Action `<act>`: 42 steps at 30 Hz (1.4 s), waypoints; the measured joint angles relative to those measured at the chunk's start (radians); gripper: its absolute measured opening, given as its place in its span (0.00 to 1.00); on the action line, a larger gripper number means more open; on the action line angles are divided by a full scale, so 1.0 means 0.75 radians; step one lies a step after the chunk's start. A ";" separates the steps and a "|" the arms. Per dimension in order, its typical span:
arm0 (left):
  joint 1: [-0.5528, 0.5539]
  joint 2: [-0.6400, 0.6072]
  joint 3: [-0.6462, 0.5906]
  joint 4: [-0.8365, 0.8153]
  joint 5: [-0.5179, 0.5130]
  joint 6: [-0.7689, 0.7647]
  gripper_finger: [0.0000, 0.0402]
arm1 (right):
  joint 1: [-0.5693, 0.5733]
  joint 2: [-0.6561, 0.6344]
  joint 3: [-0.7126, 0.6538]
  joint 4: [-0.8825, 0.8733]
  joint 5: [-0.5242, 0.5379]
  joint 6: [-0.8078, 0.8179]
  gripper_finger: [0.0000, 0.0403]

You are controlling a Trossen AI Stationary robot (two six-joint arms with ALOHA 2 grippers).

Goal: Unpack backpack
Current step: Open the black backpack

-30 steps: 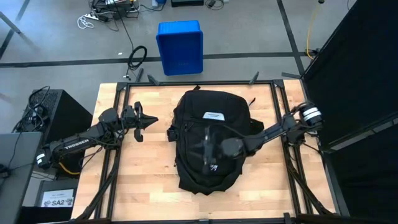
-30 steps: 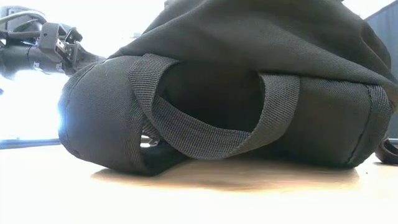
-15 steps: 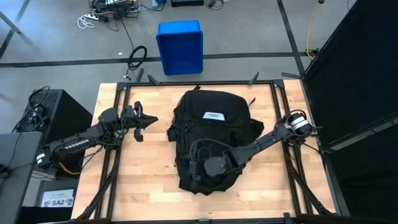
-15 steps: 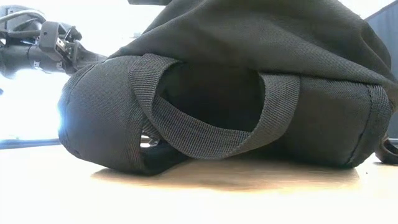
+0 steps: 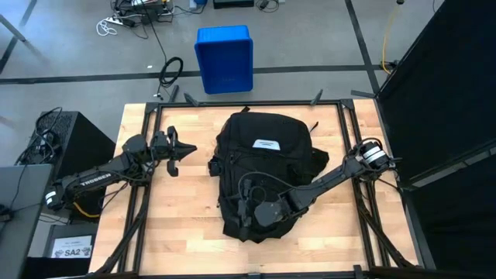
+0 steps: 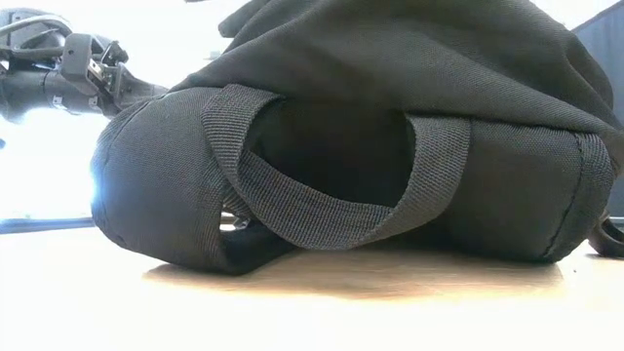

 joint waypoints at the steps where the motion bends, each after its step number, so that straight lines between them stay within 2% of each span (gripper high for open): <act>1: 0.000 0.000 0.000 0.000 0.000 0.000 0.00 | 0.000 0.000 0.000 -0.008 0.005 0.001 0.63; 5: 0.000 0.000 0.000 0.001 0.000 0.000 0.00 | -0.016 0.000 0.006 -0.067 0.009 0.001 0.59; 11: 0.000 0.000 0.000 0.001 0.000 0.000 0.00 | -0.039 -0.002 0.130 -0.340 0.013 0.063 0.52; 16: 0.000 0.000 0.000 0.001 0.000 0.001 0.00 | -0.039 -0.002 0.149 -0.453 0.018 0.115 0.47; 27: 0.000 0.000 0.000 0.002 0.000 0.000 0.00 | -0.063 -0.003 0.138 -0.861 0.010 0.560 0.40; 33: 0.000 -0.001 0.000 0.034 0.001 -0.006 0.00 | -0.098 -0.004 0.104 -1.100 0.058 0.787 0.34; 37: 0.000 -0.001 0.001 0.033 0.001 -0.153 0.00 | -0.119 -0.004 0.100 -1.278 0.075 0.951 0.29; 42: 0.000 0.000 0.001 0.032 0.001 -0.286 0.00 | -0.119 -0.004 0.100 -1.374 0.079 1.051 0.25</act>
